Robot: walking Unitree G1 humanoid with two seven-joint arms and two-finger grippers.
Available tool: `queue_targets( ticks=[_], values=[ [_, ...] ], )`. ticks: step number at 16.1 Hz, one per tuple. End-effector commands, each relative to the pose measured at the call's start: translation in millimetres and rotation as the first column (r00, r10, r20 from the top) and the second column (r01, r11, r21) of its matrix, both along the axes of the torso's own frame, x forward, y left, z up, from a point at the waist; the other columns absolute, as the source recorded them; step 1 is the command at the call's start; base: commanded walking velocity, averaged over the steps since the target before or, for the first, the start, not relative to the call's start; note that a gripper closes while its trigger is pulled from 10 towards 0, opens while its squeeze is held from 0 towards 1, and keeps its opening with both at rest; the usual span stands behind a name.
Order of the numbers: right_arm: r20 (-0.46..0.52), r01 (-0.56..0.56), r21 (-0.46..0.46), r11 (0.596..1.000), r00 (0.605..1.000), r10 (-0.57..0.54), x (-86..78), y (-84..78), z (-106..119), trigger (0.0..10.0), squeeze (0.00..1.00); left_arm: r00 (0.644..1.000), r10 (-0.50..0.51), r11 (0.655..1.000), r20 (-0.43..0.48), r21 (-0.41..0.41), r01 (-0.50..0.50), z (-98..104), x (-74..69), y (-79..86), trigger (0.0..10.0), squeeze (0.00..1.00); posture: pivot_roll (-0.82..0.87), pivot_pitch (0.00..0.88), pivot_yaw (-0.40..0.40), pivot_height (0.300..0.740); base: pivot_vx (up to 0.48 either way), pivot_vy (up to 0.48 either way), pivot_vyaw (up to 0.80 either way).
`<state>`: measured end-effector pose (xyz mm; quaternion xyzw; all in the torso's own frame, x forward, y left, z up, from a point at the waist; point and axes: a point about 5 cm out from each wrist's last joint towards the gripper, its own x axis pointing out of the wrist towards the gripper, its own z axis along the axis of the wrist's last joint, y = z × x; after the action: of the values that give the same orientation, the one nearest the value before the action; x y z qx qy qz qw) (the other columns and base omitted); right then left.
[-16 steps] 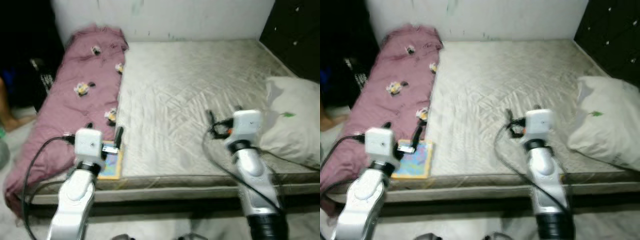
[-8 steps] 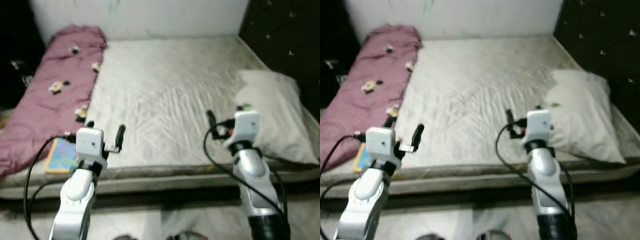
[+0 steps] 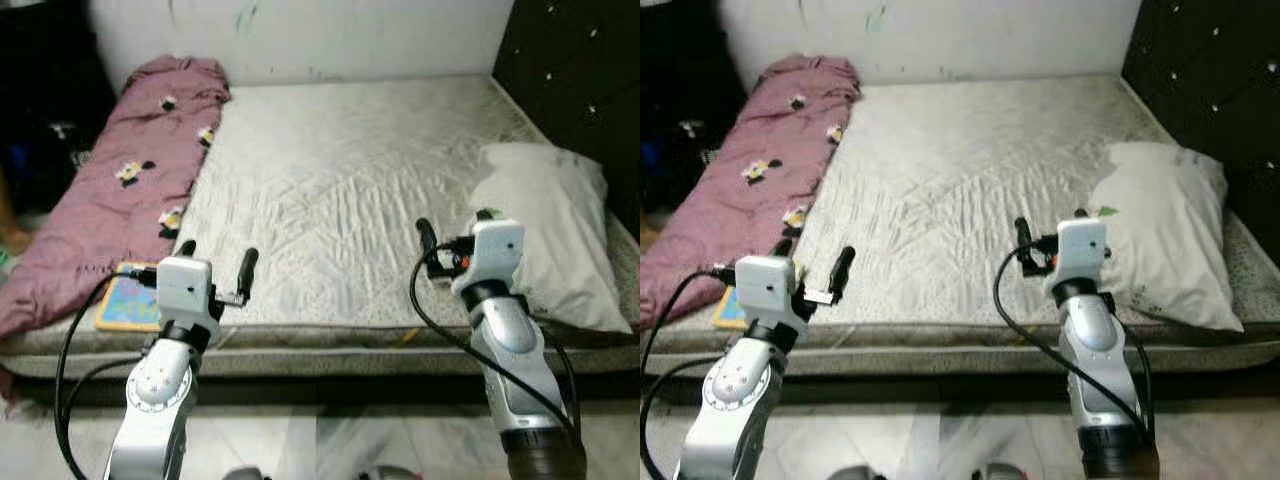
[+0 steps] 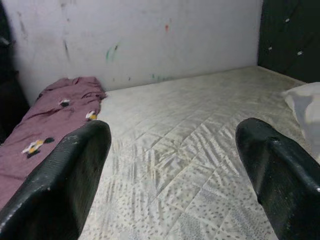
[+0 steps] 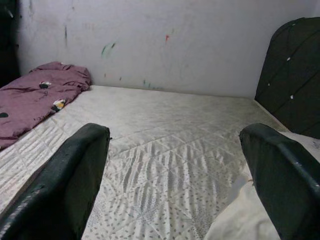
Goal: Clean up the room
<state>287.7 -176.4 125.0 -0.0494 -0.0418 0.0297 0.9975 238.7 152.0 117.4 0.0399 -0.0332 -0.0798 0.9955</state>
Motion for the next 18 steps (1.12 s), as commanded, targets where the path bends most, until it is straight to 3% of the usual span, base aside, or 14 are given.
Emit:
queue_targets(
  ticks=[1, 10, 14, 18],
  values=[
    [0.015, -0.006, -0.001, 1.000, 1.000, 0.006, 1.8, 2.1, 4, 10.0, 0.00, 1.000, 0.004, 1.000, 0.005, 0.012, -0.004, 1, 2.4, 3.4, 10.0, 0.00, -0.08, 0.000, 0.039, 0.740, 0.307, 0.000, 0.00],
    [0.015, 0.005, -0.008, 1.000, 1.000, -0.004, -3.4, -0.4, 1, 10.0, 0.00, 1.000, 0.008, 1.000, 0.014, 0.013, -0.008, 1, 3.8, 3.7, 10.0, 0.00, -0.08, 0.000, 0.036, 0.740, 0.332, 0.000, 0.00],
    [0.032, -0.001, -0.008, 1.000, 0.999, 0.001, 2.2, 2.9, 6, 10.0, 0.00, 0.999, 0.028, 1.000, 0.016, 0.006, -0.028, 4, 8.0, 6.1, 10.0, 0.00, -0.07, 0.000, 0.034, 0.740, 0.305, 0.000, 0.00],
    [0.034, 0.000, -0.010, 1.000, 0.999, 0.001, 1.9, 0.3, 5, 10.0, 0.00, 0.988, 0.154, 0.988, 0.004, -0.004, -0.154, 6, 7.7, 15.4, 10.0, 0.00, -0.04, 0.000, 0.025, 0.740, 0.000, 0.000, 0.00]
  ],
)
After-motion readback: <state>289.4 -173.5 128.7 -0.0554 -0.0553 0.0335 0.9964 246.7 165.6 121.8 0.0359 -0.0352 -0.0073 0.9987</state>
